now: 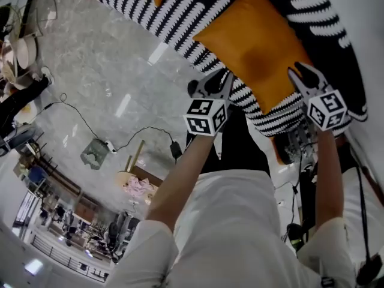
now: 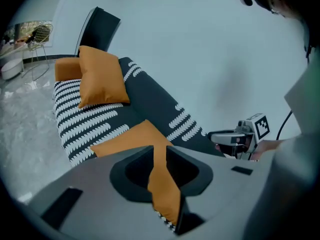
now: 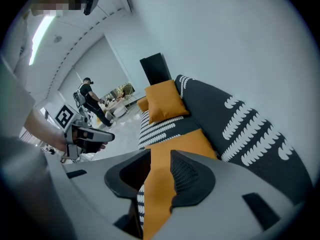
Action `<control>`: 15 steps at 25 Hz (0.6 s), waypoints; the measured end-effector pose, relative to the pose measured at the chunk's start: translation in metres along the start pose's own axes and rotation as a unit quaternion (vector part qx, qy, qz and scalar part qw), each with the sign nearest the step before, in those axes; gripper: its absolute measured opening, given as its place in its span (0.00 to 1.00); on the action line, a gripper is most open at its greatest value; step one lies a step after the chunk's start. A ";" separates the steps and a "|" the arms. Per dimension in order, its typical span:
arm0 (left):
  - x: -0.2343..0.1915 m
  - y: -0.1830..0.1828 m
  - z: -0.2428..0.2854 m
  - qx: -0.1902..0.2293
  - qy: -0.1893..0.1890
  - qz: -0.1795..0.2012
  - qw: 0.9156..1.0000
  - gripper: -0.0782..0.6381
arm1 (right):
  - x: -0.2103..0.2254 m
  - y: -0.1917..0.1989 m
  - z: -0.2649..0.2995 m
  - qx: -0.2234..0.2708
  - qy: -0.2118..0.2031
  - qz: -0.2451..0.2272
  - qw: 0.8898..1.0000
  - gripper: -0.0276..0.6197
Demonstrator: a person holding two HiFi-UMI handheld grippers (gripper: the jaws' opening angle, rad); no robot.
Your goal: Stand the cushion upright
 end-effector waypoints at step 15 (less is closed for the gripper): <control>-0.052 0.069 0.101 -0.043 -0.056 -0.145 0.987 0.32 | 0.081 0.040 0.100 -0.082 -0.001 -0.051 0.995 0.31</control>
Point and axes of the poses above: the fingertips, and each gripper's own axes: z forward along the fingers, x to its right, y out of its underside, the point moved 4 cm from there along -z, backward along the fingers, and after that the axes turned 4 degrees about z, right-handed, at the moved point
